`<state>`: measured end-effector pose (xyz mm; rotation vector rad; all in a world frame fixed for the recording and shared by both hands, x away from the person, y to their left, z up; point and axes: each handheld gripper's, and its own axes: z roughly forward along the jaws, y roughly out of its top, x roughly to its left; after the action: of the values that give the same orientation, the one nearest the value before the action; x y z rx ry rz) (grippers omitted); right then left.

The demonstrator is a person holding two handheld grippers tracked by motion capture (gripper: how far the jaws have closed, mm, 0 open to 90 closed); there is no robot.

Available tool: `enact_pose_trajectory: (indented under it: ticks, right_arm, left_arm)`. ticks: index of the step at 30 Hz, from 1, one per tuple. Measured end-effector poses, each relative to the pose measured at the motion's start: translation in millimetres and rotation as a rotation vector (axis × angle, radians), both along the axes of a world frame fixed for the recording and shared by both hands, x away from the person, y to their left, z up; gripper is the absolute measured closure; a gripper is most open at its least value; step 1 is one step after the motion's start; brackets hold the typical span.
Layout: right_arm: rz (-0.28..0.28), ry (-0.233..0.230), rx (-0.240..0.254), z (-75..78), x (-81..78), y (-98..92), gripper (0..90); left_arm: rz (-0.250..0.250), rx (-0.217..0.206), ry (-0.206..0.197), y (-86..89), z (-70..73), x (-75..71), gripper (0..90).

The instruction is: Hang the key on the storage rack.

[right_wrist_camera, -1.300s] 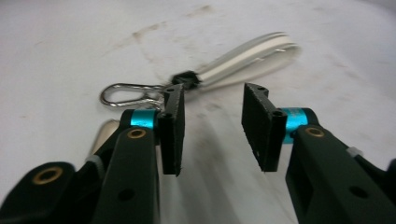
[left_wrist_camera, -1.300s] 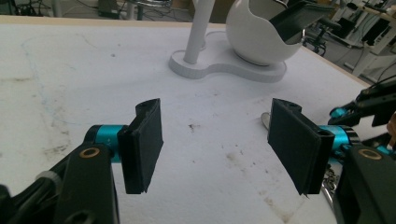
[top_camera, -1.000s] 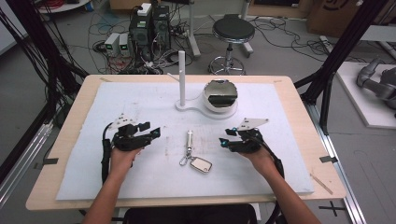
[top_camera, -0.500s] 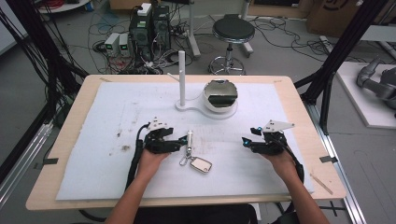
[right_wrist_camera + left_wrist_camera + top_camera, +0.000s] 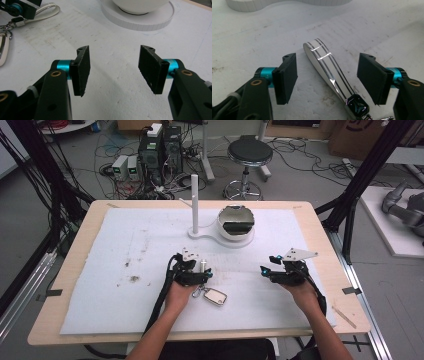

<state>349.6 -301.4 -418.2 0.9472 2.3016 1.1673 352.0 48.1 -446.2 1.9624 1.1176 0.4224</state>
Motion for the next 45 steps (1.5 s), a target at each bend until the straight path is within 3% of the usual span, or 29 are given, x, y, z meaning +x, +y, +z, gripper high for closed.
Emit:
enact_pose_trajectory:
  ticks: [4, 12, 23, 28, 30, 35, 40, 45]
  right_arm:
    - [-0.001, 0.001, 0.006, 0.5, -0.8, -0.7, 43.9]
    - [-0.007, -0.002, 0.011, 1.3, -1.4, -2.0, 44.0]
    - [-0.019, -0.008, 0.015, 2.0, -1.9, -6.4, 44.2]
    - [-0.027, -0.009, 0.018, 2.6, -2.0, -8.2, 44.3]
    - [-0.029, -0.011, 0.019, 2.7, -2.2, -8.6, 44.4]
    - [-0.035, -0.012, 0.026, 3.6, -1.9, -10.4, 44.5]
    - [-0.045, -0.023, 0.038, 5.7, -2.2, -11.4, 44.5]
    - [-0.048, -0.034, 0.043, 7.4, -2.3, -10.7, 44.6]
  left_arm:
    - [0.002, 0.068, 0.002, -5.9, -1.8, -3.7, 38.2]
    - [0.014, 0.111, -0.014, -7.8, -1.4, -5.7, 49.3]
    - [-0.023, 0.072, 0.02, 8.1, 0.8, -0.2, 74.3]
    - [-0.04, 0.048, 0.026, 12.3, 1.4, 0.5, 74.6]
    - [-0.044, 0.02, 0.021, 15.5, 2.4, 0.4, 74.7]
    - [-0.051, -0.096, -0.003, 29.7, 12.9, -0.9, 74.8]
    - [-0.08, -0.201, -0.011, 45.8, 26.9, 0.9, 74.9]
    - [-0.108, -0.298, -0.046, 60.9, 44.6, 3.8, 75.0]
